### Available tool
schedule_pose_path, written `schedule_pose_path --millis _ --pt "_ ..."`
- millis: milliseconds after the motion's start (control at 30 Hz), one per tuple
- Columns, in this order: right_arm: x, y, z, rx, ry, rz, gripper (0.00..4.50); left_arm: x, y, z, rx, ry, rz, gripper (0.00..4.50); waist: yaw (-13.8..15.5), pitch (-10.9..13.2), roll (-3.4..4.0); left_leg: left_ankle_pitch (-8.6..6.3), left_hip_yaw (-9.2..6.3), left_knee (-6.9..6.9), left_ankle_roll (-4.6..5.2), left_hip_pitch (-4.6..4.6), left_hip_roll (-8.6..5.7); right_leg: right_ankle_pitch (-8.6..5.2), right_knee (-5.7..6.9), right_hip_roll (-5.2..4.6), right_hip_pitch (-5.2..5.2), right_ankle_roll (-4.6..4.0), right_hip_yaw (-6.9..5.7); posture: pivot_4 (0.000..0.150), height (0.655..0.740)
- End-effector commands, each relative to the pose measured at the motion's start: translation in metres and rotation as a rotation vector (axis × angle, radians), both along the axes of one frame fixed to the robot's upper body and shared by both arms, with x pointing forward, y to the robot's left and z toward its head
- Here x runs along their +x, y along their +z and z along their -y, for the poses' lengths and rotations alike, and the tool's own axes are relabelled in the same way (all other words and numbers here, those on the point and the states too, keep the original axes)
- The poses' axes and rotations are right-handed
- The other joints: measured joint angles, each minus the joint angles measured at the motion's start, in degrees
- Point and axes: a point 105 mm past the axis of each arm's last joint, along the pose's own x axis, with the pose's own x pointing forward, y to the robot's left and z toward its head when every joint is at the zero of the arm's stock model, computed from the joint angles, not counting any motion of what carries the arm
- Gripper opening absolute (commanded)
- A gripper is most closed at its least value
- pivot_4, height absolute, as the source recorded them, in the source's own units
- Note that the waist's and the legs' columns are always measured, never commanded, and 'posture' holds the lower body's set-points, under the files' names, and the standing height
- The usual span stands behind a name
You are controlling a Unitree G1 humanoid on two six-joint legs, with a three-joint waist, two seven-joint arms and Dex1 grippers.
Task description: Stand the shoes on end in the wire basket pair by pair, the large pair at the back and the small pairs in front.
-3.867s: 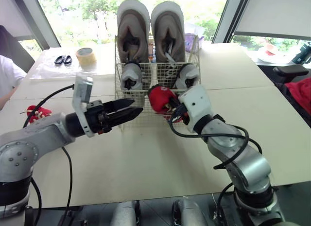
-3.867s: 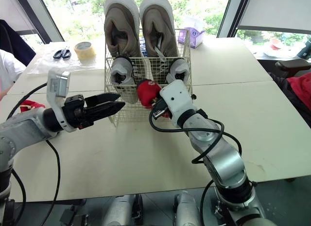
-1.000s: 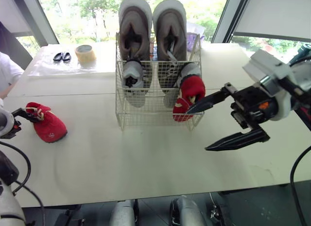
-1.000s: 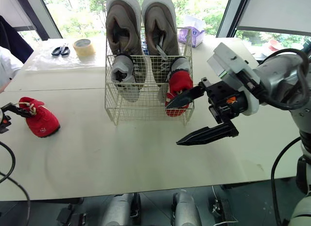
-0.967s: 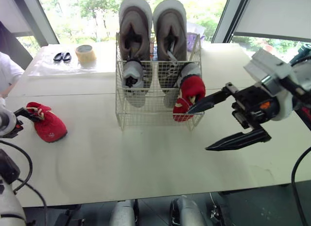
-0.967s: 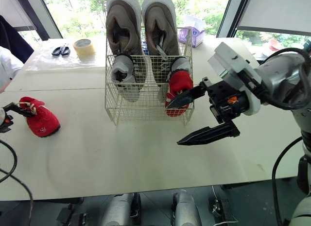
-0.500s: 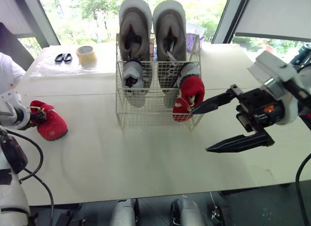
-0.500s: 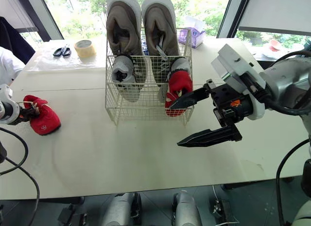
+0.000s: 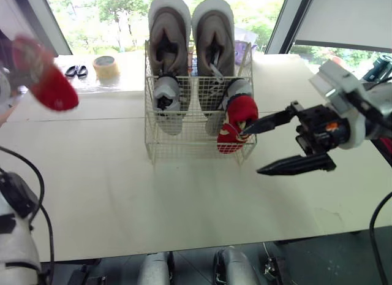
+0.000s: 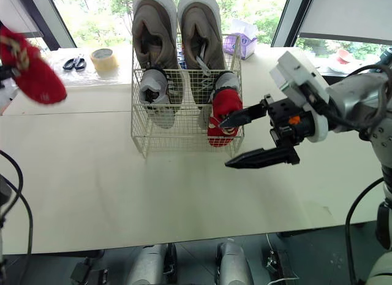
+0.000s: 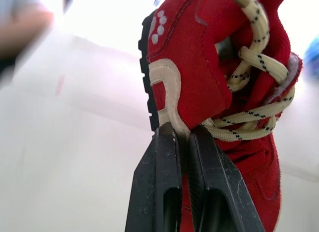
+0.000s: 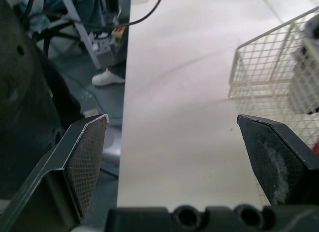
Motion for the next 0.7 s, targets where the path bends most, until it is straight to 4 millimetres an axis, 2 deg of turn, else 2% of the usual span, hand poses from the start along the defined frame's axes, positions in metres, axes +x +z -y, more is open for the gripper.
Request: schedule_pose_path --millis 33,167,333,467,700 --pt "0.007 0.019 0.009 0.042 -0.040 0.073 4.50 -0.046 0.033 0.061 0.087 -0.314 0.303 0.09 0.2 0.0 -0.01 0.00 -0.04 0.03 0.00 0.01 -0.01 0.00 0.01 -0.01 0.05 0.00 -0.02 0.150 0.6797" --pt "0.015 0.027 0.016 0.084 -0.076 0.062 4.50 -0.070 0.035 0.108 0.125 -0.482 0.449 0.09 0.2 0.0 0.00 0.00 -0.06 0.07 0.01 0.12 0.00 0.00 0.03 0.02 0.17 0.00 -0.03 0.150 0.6797" --pt "0.022 0.025 0.016 0.087 -0.097 0.049 4.50 -0.077 0.030 0.138 0.153 -0.525 0.520 0.09 0.3 0.0 0.01 0.00 -0.11 0.08 0.02 0.15 -0.02 0.01 0.02 0.02 0.23 0.00 -0.04 0.150 0.6797" --pt "0.023 0.024 0.014 0.093 -0.099 0.029 4.50 -0.072 0.013 0.153 0.226 -0.488 0.511 0.09 0.3 0.0 0.01 0.00 -0.11 0.06 0.02 0.23 -0.03 0.01 0.01 0.03 0.30 0.00 -0.03 0.150 0.6797" --pt "0.019 0.016 0.008 0.083 -0.084 -0.021 4.50 -0.068 -0.009 0.171 0.239 -0.477 0.522 0.09 0.4 0.0 0.02 -0.01 -0.13 0.09 0.05 0.21 -0.03 0.01 -0.03 0.04 0.33 0.00 -0.06 0.150 0.6797"
